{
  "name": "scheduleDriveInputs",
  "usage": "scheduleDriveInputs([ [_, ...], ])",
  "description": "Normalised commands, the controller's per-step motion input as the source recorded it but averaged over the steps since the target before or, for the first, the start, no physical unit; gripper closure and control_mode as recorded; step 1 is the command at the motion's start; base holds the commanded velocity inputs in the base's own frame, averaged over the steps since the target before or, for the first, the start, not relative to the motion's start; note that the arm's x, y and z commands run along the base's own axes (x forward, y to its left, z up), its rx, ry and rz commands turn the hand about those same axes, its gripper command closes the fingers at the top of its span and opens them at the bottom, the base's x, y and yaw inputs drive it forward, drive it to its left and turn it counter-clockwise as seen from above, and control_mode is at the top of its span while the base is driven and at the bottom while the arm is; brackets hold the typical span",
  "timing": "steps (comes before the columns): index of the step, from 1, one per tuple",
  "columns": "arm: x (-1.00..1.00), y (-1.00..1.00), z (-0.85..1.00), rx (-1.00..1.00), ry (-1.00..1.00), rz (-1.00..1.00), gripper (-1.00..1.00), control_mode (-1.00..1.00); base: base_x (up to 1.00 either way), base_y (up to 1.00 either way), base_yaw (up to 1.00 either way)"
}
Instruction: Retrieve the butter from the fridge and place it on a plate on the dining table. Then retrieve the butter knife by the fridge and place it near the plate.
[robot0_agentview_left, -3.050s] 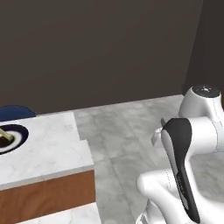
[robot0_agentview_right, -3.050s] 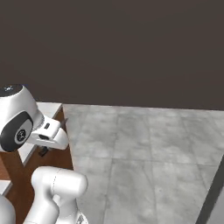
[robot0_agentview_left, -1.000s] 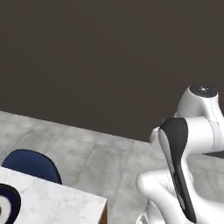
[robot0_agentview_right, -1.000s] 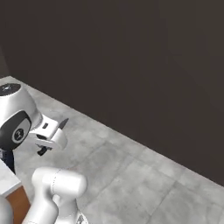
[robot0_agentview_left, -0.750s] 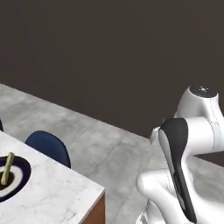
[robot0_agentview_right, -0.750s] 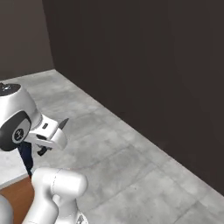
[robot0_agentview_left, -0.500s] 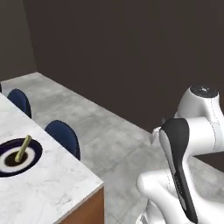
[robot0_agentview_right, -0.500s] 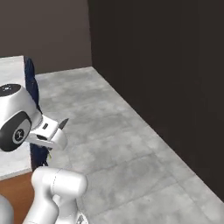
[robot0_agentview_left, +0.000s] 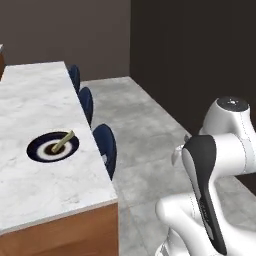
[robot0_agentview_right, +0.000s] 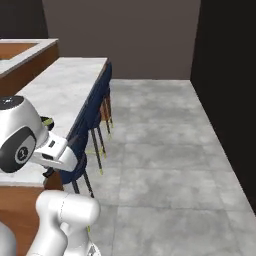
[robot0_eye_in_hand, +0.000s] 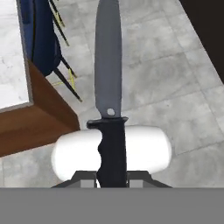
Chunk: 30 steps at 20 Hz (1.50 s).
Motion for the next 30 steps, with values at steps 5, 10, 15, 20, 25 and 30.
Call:
scheduleDriveInputs([
  [5, 0.00, 0.00, 0.00, 0.00, 0.00, 0.00, 1.00, 1.00, 0.00, -0.67, 0.72],
  [10, 0.00, 0.00, 0.00, 0.00, 0.00, 0.00, 1.00, 1.00, 0.00, -0.68, 0.73],
  [15, 0.00, 0.00, 0.00, 0.00, 0.00, 0.00, 1.00, 1.00, 0.00, -0.67, 0.72],
  [20, 0.00, 0.00, 0.00, 0.00, 0.00, 0.00, 1.00, 1.00, 0.04, -0.60, 0.71],
  [25, 0.00, 0.00, 0.00, 0.00, 0.00, 0.00, 1.00, 1.00, 0.40, -0.82, 0.53],
  [30, 0.00, 0.00, 0.00, 0.00, 0.00, 0.00, 1.00, 1.00, 0.25, -1.00, 0.32],
])
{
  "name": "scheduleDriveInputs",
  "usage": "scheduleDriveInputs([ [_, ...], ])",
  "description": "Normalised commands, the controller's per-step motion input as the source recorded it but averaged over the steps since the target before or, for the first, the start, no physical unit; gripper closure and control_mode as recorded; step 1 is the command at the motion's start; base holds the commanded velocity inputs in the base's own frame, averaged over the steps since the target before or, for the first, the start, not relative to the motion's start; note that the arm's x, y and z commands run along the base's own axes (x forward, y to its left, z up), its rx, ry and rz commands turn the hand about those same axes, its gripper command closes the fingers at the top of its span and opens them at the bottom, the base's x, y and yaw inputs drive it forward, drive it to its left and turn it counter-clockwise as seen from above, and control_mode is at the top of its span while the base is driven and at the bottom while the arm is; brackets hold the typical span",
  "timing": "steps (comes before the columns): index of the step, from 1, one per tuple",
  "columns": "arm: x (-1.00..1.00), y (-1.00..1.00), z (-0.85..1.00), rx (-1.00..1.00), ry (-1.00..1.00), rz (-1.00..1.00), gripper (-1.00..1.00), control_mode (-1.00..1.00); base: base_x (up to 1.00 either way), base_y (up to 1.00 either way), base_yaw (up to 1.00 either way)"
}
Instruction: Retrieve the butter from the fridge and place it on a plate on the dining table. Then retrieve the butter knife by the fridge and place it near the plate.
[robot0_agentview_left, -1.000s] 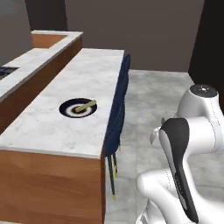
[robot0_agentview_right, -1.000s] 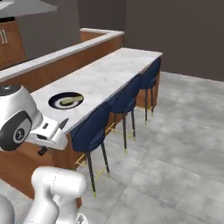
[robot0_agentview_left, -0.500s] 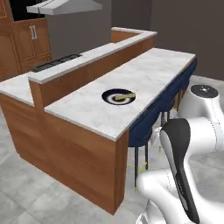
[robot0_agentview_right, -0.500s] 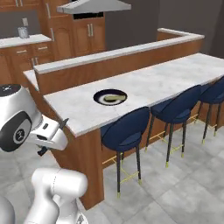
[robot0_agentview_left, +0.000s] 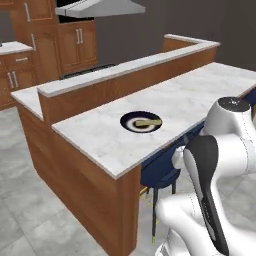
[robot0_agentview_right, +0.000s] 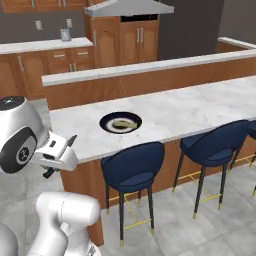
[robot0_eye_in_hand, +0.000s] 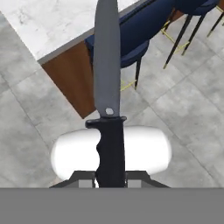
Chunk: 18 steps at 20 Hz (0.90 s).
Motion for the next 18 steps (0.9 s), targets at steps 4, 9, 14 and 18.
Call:
scheduleDriveInputs([
  [4, 0.00, 0.00, 0.00, 0.00, 0.00, 0.00, 1.00, 1.00, 0.22, -1.00, 0.35],
  [9, 0.00, 0.00, 0.00, 0.00, 0.00, 0.00, 1.00, 1.00, 0.14, -0.88, 0.53],
  [14, 0.00, 0.00, 0.00, 0.00, 0.00, 0.00, 1.00, 1.00, -0.02, -0.59, 0.77],
  [18, 0.00, 0.00, 0.00, 0.00, 0.00, 0.00, 1.00, 1.00, -0.03, -0.87, 0.55],
])
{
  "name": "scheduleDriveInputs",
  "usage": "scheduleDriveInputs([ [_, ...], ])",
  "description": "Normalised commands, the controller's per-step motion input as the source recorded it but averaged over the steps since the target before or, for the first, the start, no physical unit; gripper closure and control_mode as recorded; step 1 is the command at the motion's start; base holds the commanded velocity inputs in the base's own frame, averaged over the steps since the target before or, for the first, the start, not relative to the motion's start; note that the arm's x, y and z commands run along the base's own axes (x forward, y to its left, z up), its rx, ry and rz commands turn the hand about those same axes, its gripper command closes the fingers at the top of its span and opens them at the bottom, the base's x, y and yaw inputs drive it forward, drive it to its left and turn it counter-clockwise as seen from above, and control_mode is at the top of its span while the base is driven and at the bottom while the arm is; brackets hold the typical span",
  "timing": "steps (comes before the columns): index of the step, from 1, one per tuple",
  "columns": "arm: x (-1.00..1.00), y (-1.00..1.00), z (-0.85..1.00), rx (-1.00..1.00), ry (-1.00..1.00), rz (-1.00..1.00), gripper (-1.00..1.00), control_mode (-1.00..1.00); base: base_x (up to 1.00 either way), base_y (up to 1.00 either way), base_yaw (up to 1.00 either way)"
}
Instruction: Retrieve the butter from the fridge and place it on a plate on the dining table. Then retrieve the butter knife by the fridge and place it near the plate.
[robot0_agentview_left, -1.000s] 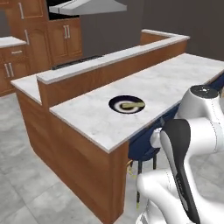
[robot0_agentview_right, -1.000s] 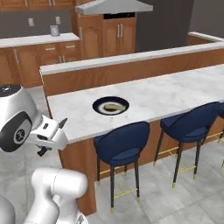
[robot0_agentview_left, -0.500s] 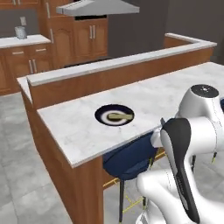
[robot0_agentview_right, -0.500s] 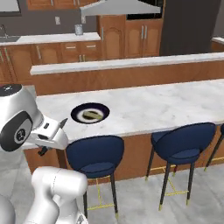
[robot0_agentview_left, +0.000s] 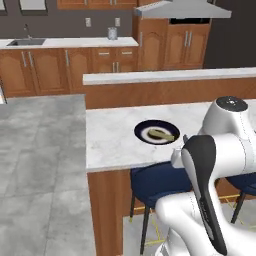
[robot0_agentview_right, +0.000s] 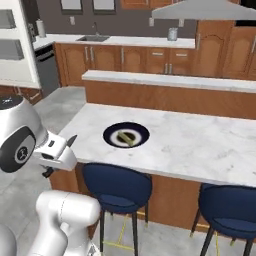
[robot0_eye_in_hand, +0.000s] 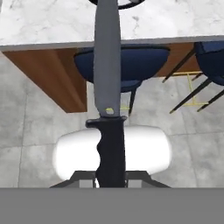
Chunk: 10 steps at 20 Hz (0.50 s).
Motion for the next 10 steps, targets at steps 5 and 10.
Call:
scheduleDriveInputs([
  [5, 0.00, 0.00, 0.00, 0.00, 0.00, 0.00, 1.00, 1.00, 0.00, -0.99, 0.09],
  [10, 0.00, 0.00, 0.00, 0.00, 0.00, 0.00, 1.00, 1.00, 0.05, -0.42, -0.18],
])
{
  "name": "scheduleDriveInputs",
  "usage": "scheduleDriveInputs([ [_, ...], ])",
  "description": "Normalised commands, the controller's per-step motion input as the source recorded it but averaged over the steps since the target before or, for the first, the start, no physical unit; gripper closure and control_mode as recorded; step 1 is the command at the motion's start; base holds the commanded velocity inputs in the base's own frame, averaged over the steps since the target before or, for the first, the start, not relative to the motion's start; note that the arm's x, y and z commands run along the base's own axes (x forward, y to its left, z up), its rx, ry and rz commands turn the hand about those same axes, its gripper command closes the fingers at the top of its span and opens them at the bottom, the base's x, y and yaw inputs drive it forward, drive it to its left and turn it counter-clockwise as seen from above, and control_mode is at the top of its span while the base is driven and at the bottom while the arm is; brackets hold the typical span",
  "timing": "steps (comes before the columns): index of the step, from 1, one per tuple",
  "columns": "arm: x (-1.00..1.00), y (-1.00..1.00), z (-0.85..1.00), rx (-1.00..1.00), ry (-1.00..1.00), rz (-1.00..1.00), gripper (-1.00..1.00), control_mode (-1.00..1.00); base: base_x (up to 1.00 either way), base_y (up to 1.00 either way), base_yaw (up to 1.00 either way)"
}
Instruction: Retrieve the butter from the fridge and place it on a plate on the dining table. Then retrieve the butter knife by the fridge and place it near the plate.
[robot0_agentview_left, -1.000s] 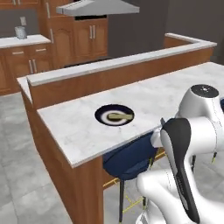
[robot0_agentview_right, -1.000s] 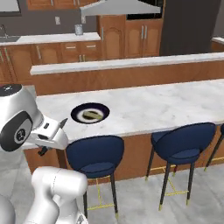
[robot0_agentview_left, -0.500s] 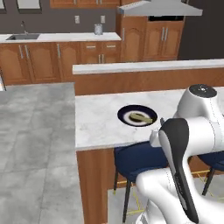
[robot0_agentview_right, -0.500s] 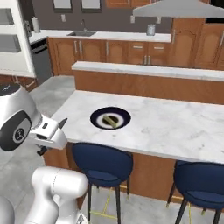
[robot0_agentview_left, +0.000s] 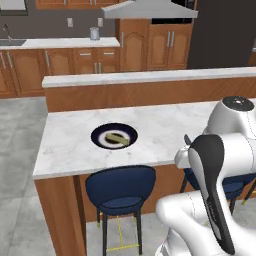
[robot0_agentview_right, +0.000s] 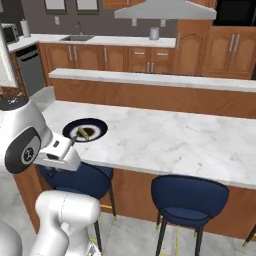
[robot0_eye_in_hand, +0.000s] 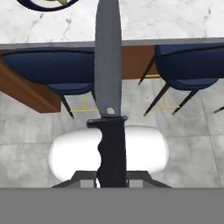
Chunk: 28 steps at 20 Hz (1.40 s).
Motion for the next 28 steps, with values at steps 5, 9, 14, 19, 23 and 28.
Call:
scheduleDriveInputs([
  [5, 0.00, 0.00, 0.00, 0.00, 0.00, 0.00, 1.00, 1.00, 0.43, 0.10, -0.21],
  [9, 0.00, 0.00, 0.00, 0.00, 0.00, 0.00, 1.00, 1.00, 0.56, 0.19, -0.18],
  [14, 0.00, 0.00, 0.00, 0.00, 0.00, 0.00, 1.00, 1.00, 0.27, 0.00, 0.00],
  [19, 0.00, 0.00, 0.00, 0.00, 0.00, 0.00, 1.00, 1.00, 0.43, 0.02, 0.00],
  [23, 0.00, 0.00, 0.00, 0.00, 0.00, 0.00, 1.00, 1.00, 0.17, 0.02, 0.00],
  [28, 0.05, 0.00, 0.00, 0.00, 0.00, 0.00, 1.00, -1.00, 0.00, 0.00, 0.00],
])
